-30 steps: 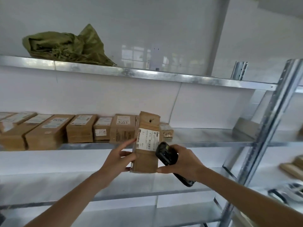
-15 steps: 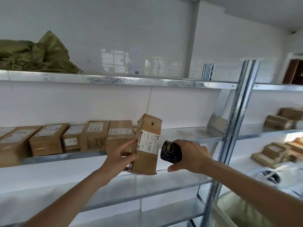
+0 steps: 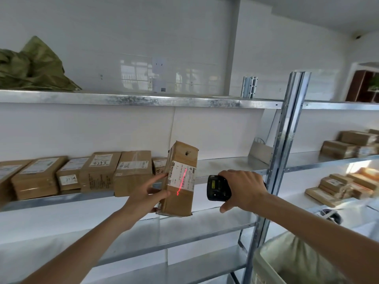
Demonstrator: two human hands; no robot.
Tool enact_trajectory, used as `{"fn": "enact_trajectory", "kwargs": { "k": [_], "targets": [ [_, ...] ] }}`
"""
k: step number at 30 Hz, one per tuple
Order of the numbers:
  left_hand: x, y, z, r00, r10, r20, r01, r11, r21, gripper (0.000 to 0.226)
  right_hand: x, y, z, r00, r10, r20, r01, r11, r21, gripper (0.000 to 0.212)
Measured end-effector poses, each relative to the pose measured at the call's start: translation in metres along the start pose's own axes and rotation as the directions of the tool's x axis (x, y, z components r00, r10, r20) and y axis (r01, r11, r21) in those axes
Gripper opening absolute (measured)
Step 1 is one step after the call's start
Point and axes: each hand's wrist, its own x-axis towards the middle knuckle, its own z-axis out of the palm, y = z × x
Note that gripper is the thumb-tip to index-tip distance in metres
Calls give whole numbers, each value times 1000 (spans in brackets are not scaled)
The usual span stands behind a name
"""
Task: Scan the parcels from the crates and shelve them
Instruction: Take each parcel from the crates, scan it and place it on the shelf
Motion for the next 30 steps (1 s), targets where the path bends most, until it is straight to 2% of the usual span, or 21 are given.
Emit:
{"fn": "enact_trajectory", "kwargs": {
  "k": [18, 22, 26, 30],
  "targets": [
    [10, 16, 36, 1000, -8, 18, 8, 1000, 16, 53, 5, 35, 2, 1000, 1, -4, -1, 1000, 3, 81],
    [12, 14, 45, 1000, -10, 16, 10, 1000, -4, 50, 7, 39, 8, 1000, 26, 15, -28, 985, 170, 86],
    [18, 10, 63, 1000, -29, 2, 29, 998, -57, 48, 5, 38, 23, 999, -10, 49, -12, 900, 437, 89],
    [22, 9, 84, 998, -57, -12, 55, 991, -124, 43, 3, 34, 40, 997, -73, 41, 38, 835, 548, 99]
  ]
}}
